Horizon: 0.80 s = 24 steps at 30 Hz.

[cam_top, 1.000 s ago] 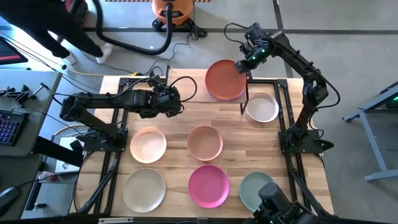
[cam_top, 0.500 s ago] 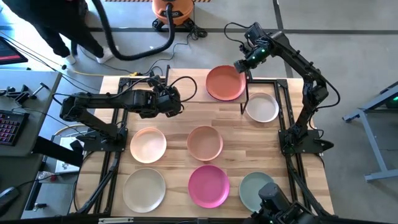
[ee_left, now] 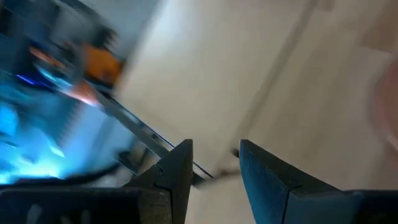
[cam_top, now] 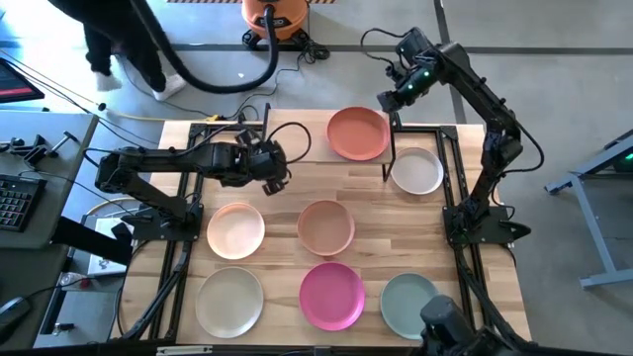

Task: Place and stack plates onto a shelf
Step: Stack the gray plate on top of the orange plate

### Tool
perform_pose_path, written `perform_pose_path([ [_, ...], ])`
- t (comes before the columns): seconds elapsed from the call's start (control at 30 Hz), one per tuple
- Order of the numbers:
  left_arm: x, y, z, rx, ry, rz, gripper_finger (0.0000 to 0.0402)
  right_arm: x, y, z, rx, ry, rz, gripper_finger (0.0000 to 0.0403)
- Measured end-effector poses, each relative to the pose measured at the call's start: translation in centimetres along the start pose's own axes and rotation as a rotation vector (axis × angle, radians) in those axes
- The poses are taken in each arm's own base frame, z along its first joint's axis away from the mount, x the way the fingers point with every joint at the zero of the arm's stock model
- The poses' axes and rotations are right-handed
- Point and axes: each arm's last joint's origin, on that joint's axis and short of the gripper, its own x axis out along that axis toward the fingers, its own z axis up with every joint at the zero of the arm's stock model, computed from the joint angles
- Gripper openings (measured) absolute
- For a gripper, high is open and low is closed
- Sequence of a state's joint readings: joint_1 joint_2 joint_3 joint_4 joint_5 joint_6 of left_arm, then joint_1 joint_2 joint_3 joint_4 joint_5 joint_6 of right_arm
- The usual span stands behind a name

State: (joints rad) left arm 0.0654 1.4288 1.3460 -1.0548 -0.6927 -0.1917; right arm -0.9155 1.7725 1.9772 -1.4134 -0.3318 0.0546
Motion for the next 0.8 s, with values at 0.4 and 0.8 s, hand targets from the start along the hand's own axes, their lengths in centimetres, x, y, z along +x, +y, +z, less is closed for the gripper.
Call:
perform_pose_path([
  [0.4, 1.3, -2.7, -3.6, -0.165, 0.265, -0.238, 0.0122, 0.8, 6.6, -2.5, -0.175, 0.182, 0.090, 0.0099],
  [0.8, -0.7, -5.9, -5.4, 0.036, 0.295, -0.400, 0.0122, 2.2, 15.8, -6.8, -0.275, 0.284, 0.132, 0.0099],
])
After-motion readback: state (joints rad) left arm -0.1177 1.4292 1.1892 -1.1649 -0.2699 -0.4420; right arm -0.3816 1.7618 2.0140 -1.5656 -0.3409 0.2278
